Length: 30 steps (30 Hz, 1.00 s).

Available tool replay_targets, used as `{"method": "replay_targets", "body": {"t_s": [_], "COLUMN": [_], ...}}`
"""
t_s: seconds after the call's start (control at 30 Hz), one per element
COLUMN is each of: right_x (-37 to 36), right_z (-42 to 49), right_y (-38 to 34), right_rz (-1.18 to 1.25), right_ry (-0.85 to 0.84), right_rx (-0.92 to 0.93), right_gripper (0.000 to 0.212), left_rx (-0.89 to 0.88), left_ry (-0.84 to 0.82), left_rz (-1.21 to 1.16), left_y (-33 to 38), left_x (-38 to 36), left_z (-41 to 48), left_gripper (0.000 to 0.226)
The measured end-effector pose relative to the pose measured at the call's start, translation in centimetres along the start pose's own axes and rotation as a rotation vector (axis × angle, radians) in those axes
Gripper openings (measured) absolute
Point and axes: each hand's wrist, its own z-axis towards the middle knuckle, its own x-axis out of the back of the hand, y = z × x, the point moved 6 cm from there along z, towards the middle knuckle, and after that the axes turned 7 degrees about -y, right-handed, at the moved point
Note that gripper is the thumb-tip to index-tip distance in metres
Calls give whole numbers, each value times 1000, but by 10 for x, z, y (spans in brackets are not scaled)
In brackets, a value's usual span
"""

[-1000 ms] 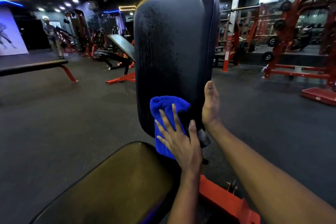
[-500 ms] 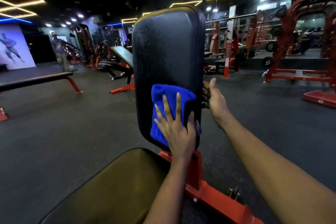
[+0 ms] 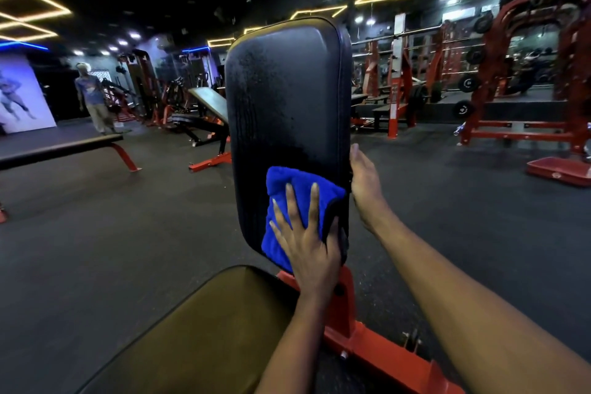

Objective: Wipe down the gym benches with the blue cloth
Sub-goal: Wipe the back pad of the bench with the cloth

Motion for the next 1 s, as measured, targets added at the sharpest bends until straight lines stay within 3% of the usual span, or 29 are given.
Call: {"method": "replay_targets", "body": {"t_s": [0.1,0.27,0.33,0.47,0.63,0.77,1.0], "right_x": [-2,-2,-2,-6,-7,-8,-9], "right_z": [-8,-17,-17,-23,-25,-27,-33], "right_y": [1,-11,-10,-9,-9,-7,-9], "right_rz": [-44,-87,-92,-99,-109,-79,-60], "right_ry": [80,172,202,242,300,332,365], "right_rx": [20,55,70,71,94,100,121], "right_gripper": [74,47,47,51,49,47,47], "left_rx": [72,227,337,391,817,765,871], "left_ry": [-29,24,59,106,110,41,78], "left_rz": [-55,-160,-255,-286,-350,-339,-371], "left_y": [-19,-21,-24,-27,-46,-38,-83], "left_x": [-4,4,6,7,-5,-13,1], "left_z": [-28,-10,0,6,0,-11,23], "left_gripper": [58,60,62,63,62,68,64]}}
